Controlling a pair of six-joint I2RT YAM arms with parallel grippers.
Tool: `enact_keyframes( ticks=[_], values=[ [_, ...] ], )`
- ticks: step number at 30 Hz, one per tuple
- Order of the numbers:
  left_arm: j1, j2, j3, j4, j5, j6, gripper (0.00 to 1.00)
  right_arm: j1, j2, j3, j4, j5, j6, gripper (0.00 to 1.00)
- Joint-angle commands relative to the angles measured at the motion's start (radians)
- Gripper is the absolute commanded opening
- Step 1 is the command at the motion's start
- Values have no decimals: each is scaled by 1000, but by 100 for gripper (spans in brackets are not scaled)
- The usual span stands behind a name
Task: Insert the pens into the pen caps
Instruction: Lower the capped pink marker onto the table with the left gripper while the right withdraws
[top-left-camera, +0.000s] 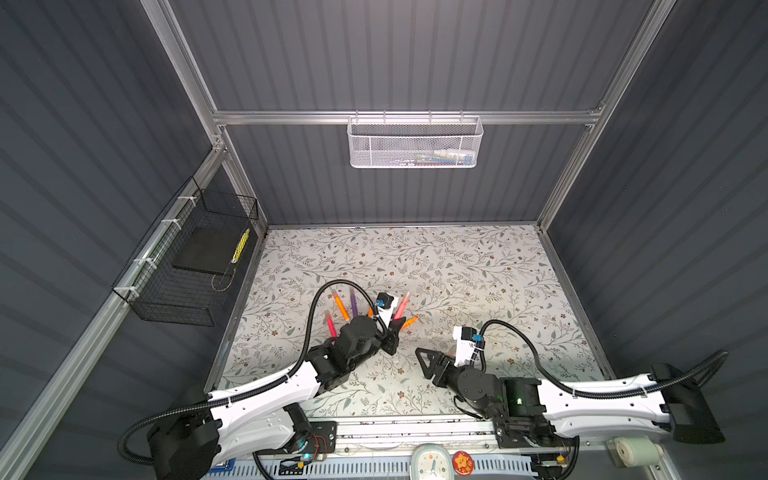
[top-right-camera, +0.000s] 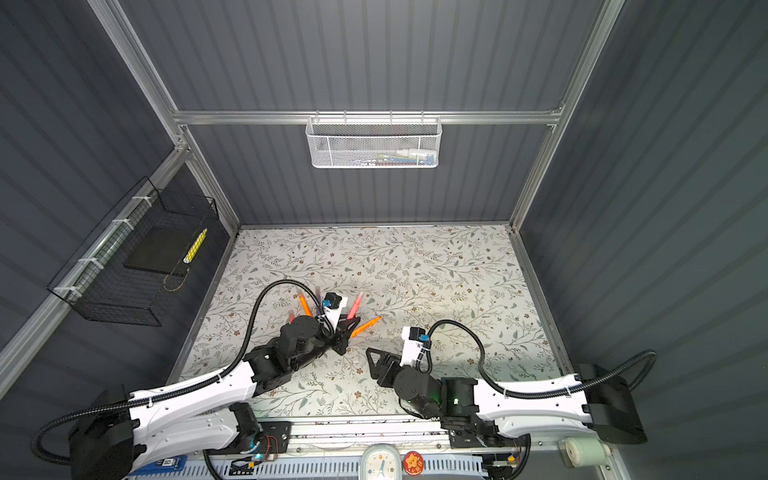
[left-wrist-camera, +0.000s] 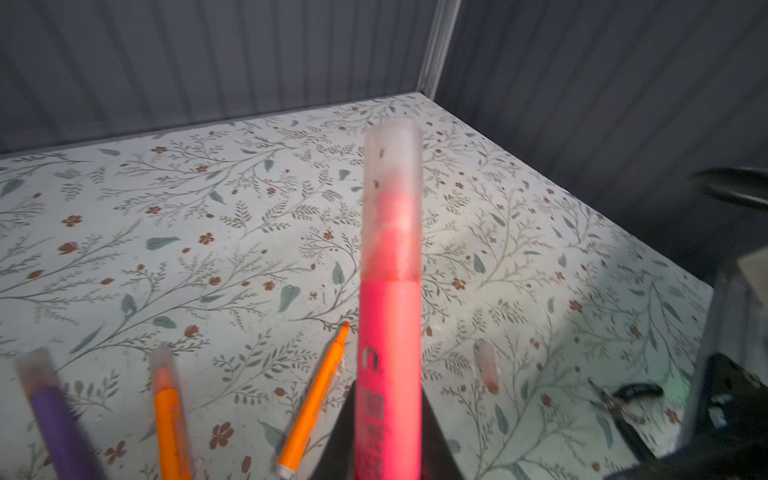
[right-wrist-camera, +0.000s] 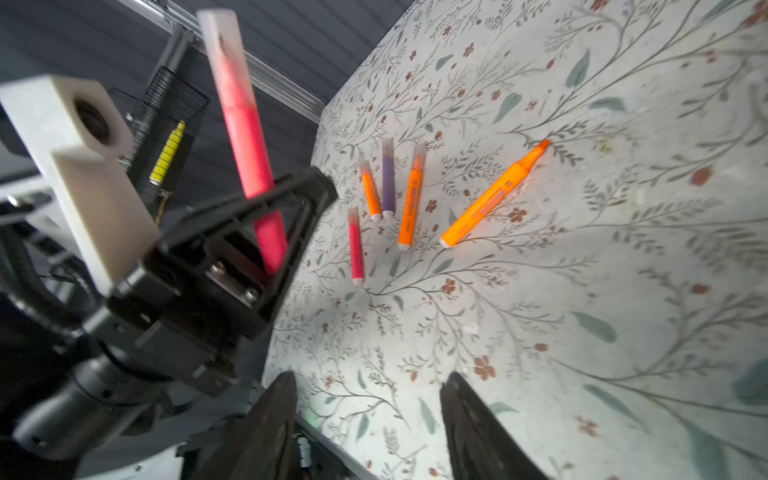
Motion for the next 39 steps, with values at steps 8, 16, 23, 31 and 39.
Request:
enact_keyframes(
  ticks=[8,16,23,31,39],
  values=[
    [121,313,155,-266,-191,-224,0,-42,-255,-112,-278,69,56,70],
    [159,519,236,-338,-208,-306,0,-46,-229,-114,-294,51,75,71],
    [169,607,267,-385,-247,-307,0,-50,-217,-113,-286,54,61,73],
    [169,682,320,-428,-227,-280,0,-58,-219,-123,-283,49,63,75],
    [169,689,336,-444,-241,-280,21,-62,-226,-128,-283,46,61,75]
  ],
)
